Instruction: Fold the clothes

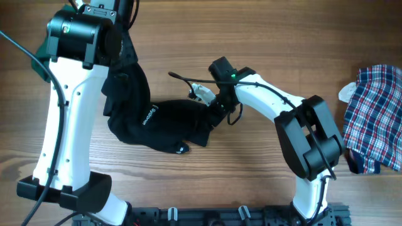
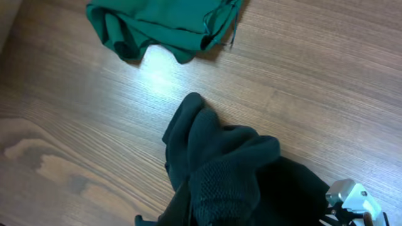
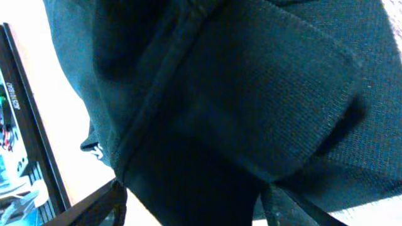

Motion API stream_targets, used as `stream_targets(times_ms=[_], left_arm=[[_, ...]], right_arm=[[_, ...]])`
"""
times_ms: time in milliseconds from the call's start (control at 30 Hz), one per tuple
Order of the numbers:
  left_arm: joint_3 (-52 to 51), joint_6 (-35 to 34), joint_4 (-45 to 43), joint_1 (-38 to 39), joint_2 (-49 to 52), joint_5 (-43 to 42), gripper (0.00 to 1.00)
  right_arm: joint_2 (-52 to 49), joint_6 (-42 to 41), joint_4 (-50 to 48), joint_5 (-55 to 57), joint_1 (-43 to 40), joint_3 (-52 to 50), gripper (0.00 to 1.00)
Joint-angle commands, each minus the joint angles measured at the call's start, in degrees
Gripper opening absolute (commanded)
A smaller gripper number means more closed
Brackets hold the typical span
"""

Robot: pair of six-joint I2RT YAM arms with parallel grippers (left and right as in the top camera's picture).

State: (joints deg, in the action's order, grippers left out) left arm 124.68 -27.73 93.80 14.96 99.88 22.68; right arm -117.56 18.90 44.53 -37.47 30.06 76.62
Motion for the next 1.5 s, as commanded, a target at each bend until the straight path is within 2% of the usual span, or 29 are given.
stream_targets(times_ms=[0,33,67,100,133,167,400,500,600,667,800,1000,1200,1467], left_arm=[[0.0,0.5,0.1,-0.3,-0.2,1.1,0.04],[0.0,0.5,0.1,-0.3,-0.2,1.1,0.04],[0.0,0.5,0.1,-0.3,-0.2,1.1,0.04],[0.0,0.5,0.1,-0.3,-0.2,1.1,0.04],[0.0,0.5,0.1,-0.3,-0.2,1.1,0.04],[0.0,0.5,0.1,-0.3,-0.2,1.1,0.04],[0.0,2.0,0.0,-0.3,-0.4,0.7,0.04],[0.0,2.8,-1.6,-0.2,-1.9,-0.8,0.04],[0.0,6.6,-4.5,-0.2,-5.2,-6.6,0.04],[0.0,6.6,-4.2,-0.2,-6.9,-7.1,0.04],[0.0,6.6,-3.2,-0.2,-9.4,-8.8,0.04],[0.0,8.1,-3.2,2.9,-14.5,-8.5,0.04],[0.0,8.0,-2.1,5.2,-24.9,-8.1,0.04],[0.0,7.8,1.3,5.2,-27.3,-8.1,0.04]], right_arm=[[-1.2,-1.1,-0.4,-1.5,0.2,-0.2,0.53],[-1.2,-1.1,-0.4,-1.5,0.2,-0.2,0.42],[-1.2,-1.2,-0.4,-1.5,0.2,-0.2,0.25],[-1.2,-2.0,-0.4,-1.5,0.2,-0.2,0.15],[-1.2,-3.1,-0.8,-1.4,0.2,-0.2,0.07],[-1.2,-4.0,-1.1,-1.4,0.2,-0.1,0.04],[2.3,-12.0,-2.5,0.4,-1.6,1.1,0.04],[8.9,-15.2,-2.6,0.4,-4.0,1.4,0.04],[20.1,-19.0,-2.4,0.5,-7.8,1.4,0.04],[26.0,-19.9,-1.0,2.0,-9.7,1.4,0.04],[38.7,-22.1,4.9,13.5,-10.9,1.4,0.04],[49.1,-25.7,9.6,19.4,-10.9,1.4,0.04],[60.0,-33.6,11.0,34.3,-10.9,1.6,0.04],[66.2,-37.3,21.2,50.8,-10.9,11.6,0.04]])
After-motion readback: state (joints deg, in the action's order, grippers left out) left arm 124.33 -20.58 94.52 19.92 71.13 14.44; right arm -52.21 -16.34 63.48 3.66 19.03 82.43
